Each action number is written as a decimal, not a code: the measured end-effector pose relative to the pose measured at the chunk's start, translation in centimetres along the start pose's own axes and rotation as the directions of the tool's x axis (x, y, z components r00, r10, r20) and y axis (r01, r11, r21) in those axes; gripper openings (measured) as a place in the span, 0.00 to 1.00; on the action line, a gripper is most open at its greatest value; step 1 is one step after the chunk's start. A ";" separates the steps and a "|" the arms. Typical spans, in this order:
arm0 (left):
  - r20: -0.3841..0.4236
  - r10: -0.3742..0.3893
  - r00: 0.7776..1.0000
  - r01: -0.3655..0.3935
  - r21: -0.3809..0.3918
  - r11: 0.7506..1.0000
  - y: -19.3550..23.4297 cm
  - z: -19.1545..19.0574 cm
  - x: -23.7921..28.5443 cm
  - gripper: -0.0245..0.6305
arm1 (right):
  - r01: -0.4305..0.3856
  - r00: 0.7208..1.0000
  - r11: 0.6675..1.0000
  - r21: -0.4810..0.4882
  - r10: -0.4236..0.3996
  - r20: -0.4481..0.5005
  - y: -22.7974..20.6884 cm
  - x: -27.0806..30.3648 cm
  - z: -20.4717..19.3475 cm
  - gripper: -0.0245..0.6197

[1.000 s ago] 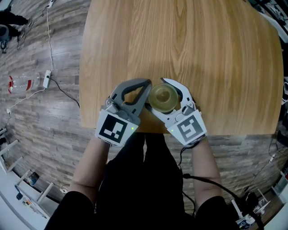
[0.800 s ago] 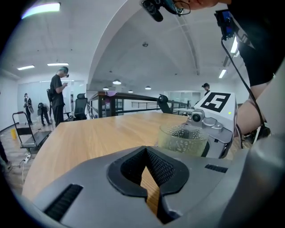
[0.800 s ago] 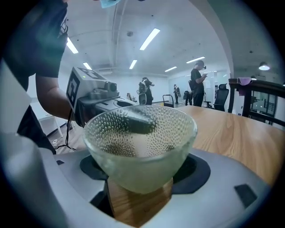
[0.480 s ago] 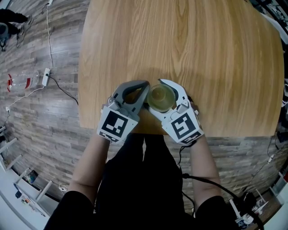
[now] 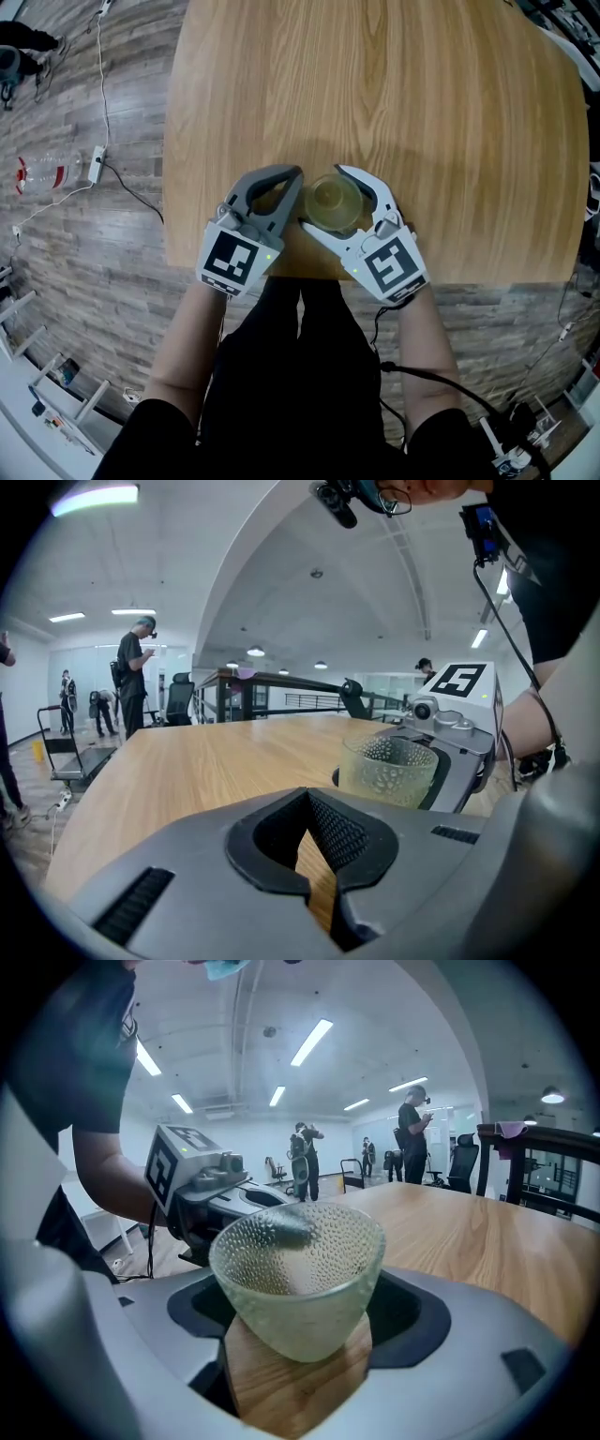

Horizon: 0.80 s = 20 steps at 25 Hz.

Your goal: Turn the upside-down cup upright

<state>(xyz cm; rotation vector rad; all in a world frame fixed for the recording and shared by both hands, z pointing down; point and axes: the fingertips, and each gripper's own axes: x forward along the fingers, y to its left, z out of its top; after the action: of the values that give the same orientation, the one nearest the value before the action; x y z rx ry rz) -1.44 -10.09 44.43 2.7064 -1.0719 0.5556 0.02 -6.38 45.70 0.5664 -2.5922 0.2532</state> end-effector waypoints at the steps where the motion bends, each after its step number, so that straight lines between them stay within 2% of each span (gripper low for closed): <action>1: 0.001 0.006 1.000 -0.006 0.000 1.000 0.3 0.2 -0.2 0.05 | 0.000 1.000 1.000 0.002 0.000 0.006 0.0 -0.4 0.2 0.56; 6: 0.019 0.036 0.999 -0.037 0.018 0.999 1.1 2.7 -2.5 0.05 | 0.015 1.000 0.999 -0.049 -0.014 0.014 0.4 -3.2 2.2 0.56; 10: 0.067 0.076 0.995 -0.078 0.029 0.996 0.2 6.4 -5.3 0.05 | 0.109 0.990 0.991 -0.079 -0.101 0.098 0.5 -7.3 6.3 0.56; 13: 0.121 0.127 0.985 -0.128 0.007 0.992 -0.9 9.6 -7.6 0.05 | 0.185 0.962 0.981 -0.050 -0.171 0.211 0.8 -10.2 10.6 0.56; 18: 0.247 0.201 0.948 -0.193 -0.055 0.980 -3.3 15.4 -11.4 0.05 | 0.225 0.914 0.974 -0.010 -0.208 0.348 3.2 -13.9 16.7 0.56; 20: 0.288 0.224 0.931 -0.211 -0.077 0.974 -4.2 17.3 -13.3 0.05 | 0.271 0.885 0.962 0.017 -0.256 0.388 4.0 -15.5 18.5 0.50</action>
<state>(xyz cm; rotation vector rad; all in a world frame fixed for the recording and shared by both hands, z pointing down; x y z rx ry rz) -2.64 -3.89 23.13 2.7054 -1.4522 0.1528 3.13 -2.42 21.78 1.0377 -2.8406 -0.0024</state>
